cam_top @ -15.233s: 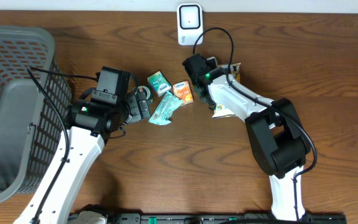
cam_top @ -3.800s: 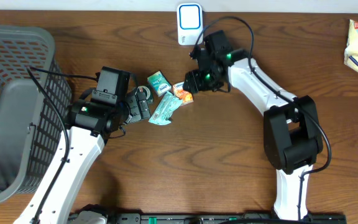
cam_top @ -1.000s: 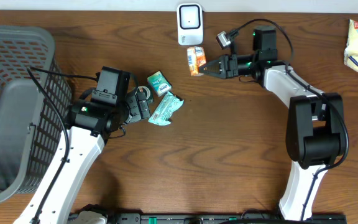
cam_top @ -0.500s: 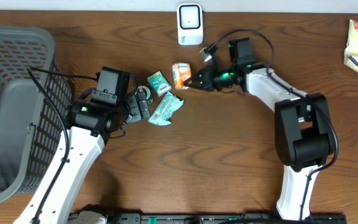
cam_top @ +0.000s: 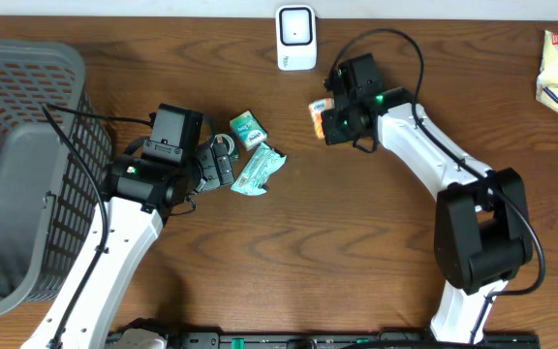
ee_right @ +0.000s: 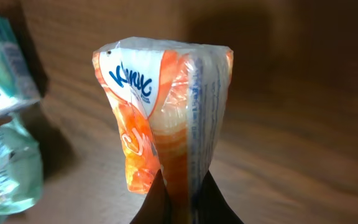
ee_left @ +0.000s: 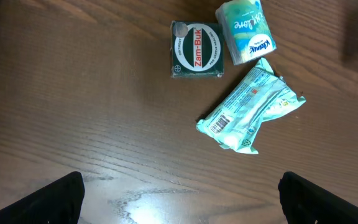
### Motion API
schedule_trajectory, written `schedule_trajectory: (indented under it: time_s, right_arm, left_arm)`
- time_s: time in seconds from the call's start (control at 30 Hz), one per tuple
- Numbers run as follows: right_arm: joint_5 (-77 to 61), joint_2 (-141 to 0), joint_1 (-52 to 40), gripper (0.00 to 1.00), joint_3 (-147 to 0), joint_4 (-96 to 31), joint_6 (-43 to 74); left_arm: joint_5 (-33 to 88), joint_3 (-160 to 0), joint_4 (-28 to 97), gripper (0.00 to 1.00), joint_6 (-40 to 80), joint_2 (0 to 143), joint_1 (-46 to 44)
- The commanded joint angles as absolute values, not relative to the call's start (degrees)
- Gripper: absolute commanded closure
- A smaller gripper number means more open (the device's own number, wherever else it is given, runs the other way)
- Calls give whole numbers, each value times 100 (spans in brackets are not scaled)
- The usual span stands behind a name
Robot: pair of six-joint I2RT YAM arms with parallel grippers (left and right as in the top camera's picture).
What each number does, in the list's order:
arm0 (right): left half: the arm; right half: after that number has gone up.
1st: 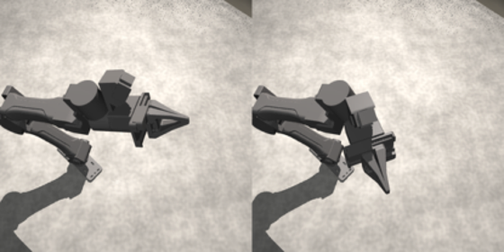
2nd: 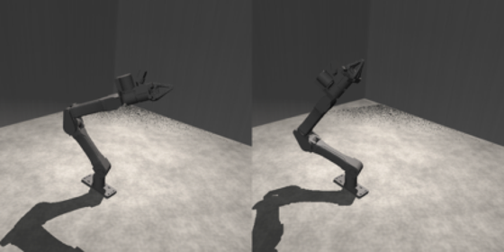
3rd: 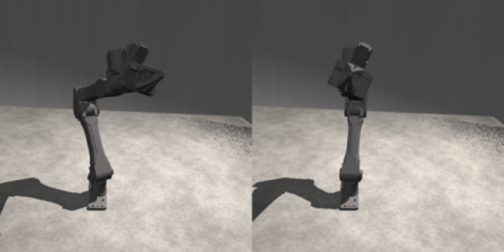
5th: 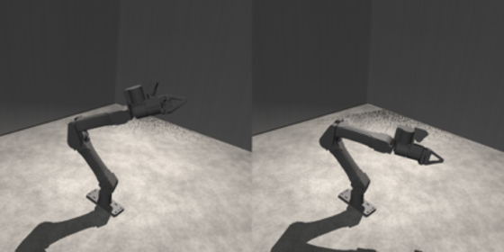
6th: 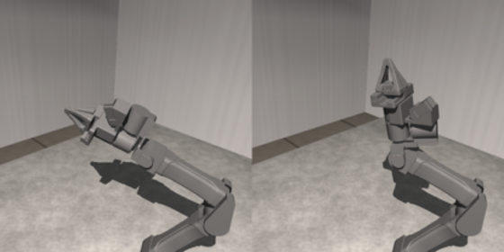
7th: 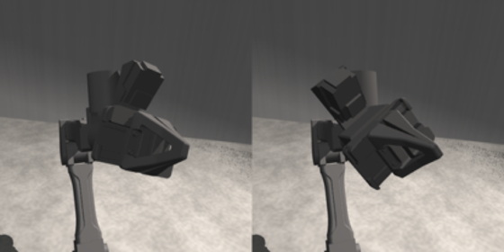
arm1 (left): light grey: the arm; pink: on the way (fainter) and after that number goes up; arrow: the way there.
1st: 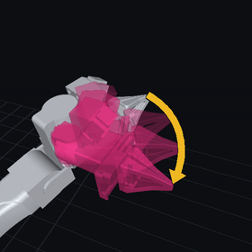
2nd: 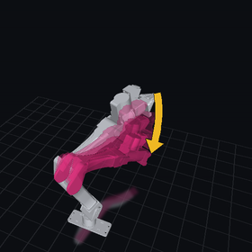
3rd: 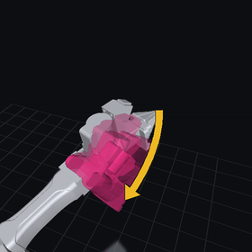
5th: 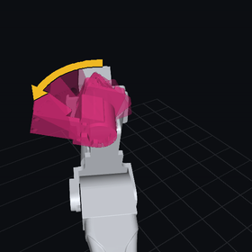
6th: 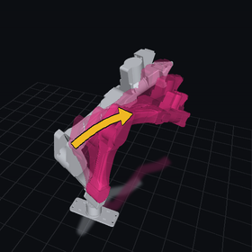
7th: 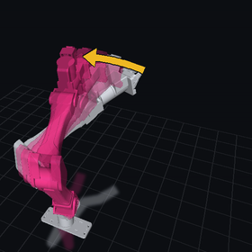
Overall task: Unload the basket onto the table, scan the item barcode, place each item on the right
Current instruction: 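Hold the orange Kleenex pack against the scanner window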
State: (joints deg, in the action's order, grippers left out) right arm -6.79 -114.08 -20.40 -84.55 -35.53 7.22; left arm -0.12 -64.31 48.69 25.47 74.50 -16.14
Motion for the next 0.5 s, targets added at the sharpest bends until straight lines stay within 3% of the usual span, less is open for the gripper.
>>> schedule_trajectory:
  time_s: [0.0,0.47]
  right_arm:
    - [261,-11323,-2200,99,-8562,-3249,-130]
    - [458,-11327,-2272,99,-8764,-2318,-523]
  left_arm:
    - [-23,-6506,4882,3,2554,7437,-1605]
    - [-23,-6506,4882,2,2554,7437,-1605]
